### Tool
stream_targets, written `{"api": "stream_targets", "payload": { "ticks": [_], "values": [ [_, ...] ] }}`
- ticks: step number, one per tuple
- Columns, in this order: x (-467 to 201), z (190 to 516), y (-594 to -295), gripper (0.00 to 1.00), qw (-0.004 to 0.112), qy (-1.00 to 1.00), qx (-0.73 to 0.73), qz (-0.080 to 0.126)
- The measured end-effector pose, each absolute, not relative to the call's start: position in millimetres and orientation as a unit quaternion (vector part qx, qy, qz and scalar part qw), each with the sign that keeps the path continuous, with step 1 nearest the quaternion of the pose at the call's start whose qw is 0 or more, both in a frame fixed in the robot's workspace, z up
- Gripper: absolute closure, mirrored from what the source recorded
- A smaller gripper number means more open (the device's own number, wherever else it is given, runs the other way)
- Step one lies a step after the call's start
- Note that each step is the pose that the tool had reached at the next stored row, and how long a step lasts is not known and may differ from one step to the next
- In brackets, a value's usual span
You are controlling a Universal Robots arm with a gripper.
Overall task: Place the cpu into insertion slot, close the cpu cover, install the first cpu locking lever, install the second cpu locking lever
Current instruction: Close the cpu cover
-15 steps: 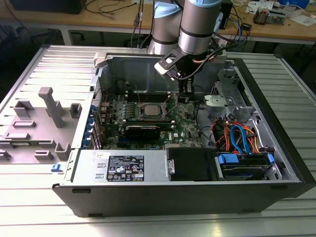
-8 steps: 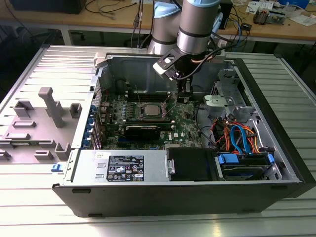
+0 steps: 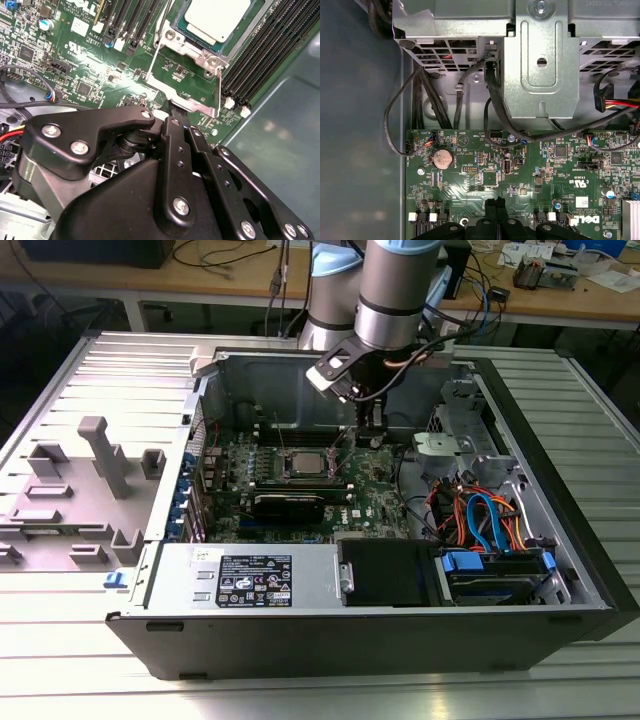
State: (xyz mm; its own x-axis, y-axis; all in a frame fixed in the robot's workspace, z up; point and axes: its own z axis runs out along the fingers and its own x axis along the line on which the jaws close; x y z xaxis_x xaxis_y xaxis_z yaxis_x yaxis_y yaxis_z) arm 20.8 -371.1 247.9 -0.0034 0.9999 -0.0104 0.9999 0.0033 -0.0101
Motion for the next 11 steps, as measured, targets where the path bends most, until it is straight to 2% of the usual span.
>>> {"api": "stream_targets", "payload": {
  "ticks": [11],
  "values": [
    [18.3, 247.5, -371.1, 0.89, 0.000, 0.708, 0.706, -0.008]
  ]
}}
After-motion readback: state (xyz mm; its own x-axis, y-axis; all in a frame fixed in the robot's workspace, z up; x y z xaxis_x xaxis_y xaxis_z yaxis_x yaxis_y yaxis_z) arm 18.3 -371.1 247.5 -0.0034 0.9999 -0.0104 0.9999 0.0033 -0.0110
